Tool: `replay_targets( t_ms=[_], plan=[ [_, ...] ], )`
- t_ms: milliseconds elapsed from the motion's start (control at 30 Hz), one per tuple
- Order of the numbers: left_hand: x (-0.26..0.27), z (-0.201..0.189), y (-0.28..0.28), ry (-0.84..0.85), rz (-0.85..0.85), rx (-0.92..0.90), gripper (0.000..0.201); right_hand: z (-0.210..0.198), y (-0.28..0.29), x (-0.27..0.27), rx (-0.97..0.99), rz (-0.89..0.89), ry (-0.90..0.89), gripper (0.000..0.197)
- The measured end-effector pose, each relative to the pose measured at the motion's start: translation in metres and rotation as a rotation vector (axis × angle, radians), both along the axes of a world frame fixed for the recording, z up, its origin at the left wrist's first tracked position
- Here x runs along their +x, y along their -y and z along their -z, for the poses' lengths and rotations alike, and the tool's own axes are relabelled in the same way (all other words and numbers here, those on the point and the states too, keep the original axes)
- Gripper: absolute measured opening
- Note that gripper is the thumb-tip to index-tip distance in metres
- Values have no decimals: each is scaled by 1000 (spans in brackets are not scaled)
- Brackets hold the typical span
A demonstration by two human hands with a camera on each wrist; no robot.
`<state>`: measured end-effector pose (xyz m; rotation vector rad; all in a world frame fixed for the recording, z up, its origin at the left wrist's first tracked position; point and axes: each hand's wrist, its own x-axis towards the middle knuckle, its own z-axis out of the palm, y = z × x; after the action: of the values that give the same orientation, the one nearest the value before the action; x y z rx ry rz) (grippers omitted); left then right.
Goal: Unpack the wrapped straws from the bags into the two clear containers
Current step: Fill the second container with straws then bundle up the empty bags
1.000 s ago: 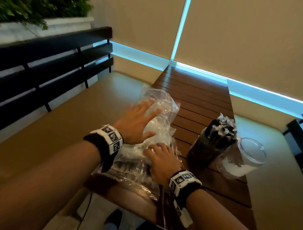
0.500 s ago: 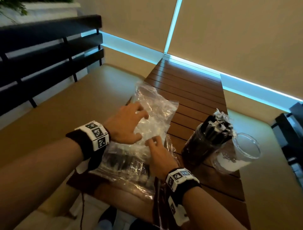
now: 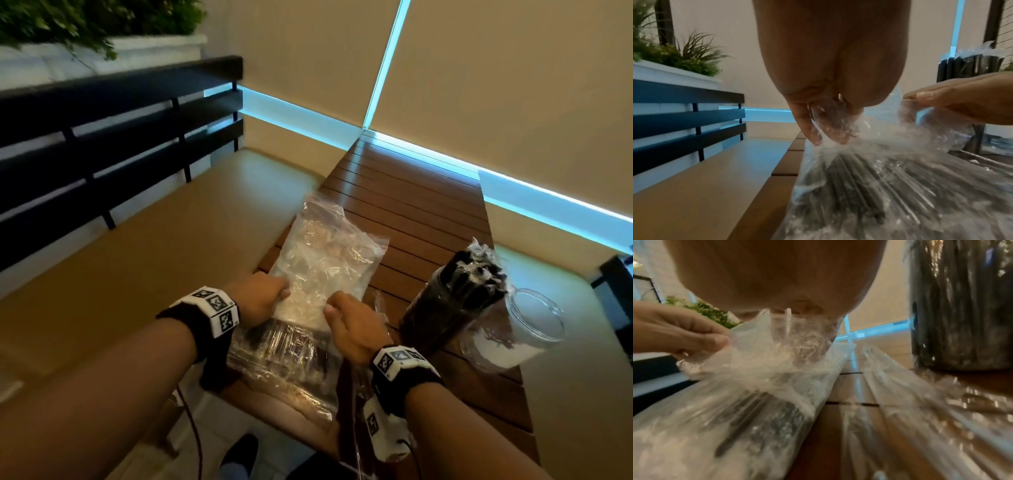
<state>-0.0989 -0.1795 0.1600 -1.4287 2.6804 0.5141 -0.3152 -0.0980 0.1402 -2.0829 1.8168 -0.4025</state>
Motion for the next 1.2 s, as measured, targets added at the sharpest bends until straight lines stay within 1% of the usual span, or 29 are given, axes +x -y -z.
replay_targets(
  t_ms=[67,133,167,200,300,367,400,433,467,500,567,600,633,667,700,733,767,800,867,900,933,1000,1067,1133,1200],
  plan=[
    [-5,0,-2,22,-50,-36,31,9,1,2,-24,56,24,21],
    [-9,1,-3,16,-132,-42,35,18,1,5,-52,126,16,10],
    [-10,2,-3,25,-170,-44,39,22,0,6,-56,157,10,8],
    [-11,5,-2,36,-207,-45,44,24,0,9,-89,163,-24,12],
    [-8,15,-2,29,-307,-40,53,27,-3,13,-265,22,-238,12],
    [-8,17,-1,-1,-353,-7,52,23,-7,9,-253,-72,-327,36],
    [-8,17,1,-29,-354,14,49,20,-10,5,-235,-90,-367,43],
    [-10,16,2,-49,-349,15,45,18,-11,1,-226,-101,-400,43],
    [-13,16,1,-70,-335,-10,44,16,-12,-2,-204,-95,-418,40],
    [-15,17,0,-114,-308,-60,46,14,-11,-3,-182,-85,-420,36],
    [-15,22,-1,-265,-213,-135,62,10,-7,-5,-94,-68,-384,31],
    [-13,21,-3,-301,-122,-172,70,8,-4,-7,-55,-61,-358,31],
    [-8,23,-3,-254,-2,-238,75,5,-2,-11,-29,-54,-326,30],
    [-4,22,-3,-161,124,-328,75,1,1,-14,-6,-41,-291,30],
    [-1,21,-1,-72,231,-409,67,-5,4,-18,7,-21,-259,29],
    [2,18,2,-29,292,-453,56,-9,7,-20,11,1,-240,30],
    [1,14,4,-29,290,-437,45,-13,10,-22,-2,20,-238,30],
    [-1,11,5,-88,235,-391,34,-17,12,-21,-28,39,-239,31],
    [-6,1,8,-284,76,-299,14,-21,16,-17,-120,86,-214,32],
    [-8,-4,10,-363,5,-243,11,-22,18,-15,-168,112,-186,29],
    [-9,-8,11,-396,-47,-162,11,-21,20,-13,-202,135,-157,26],
    [-11,-15,12,-388,-136,29,17,-16,22,-8,-255,156,-143,18],
    [-13,-14,10,-365,-238,144,27,-5,22,-6,-317,131,-195,15],
    [-16,-6,9,-312,-337,150,34,7,19,-7,-349,95,-265,20],
    [-19,5,9,-209,-412,75,33,15,14,-10,-332,55,-308,32]
  ],
)
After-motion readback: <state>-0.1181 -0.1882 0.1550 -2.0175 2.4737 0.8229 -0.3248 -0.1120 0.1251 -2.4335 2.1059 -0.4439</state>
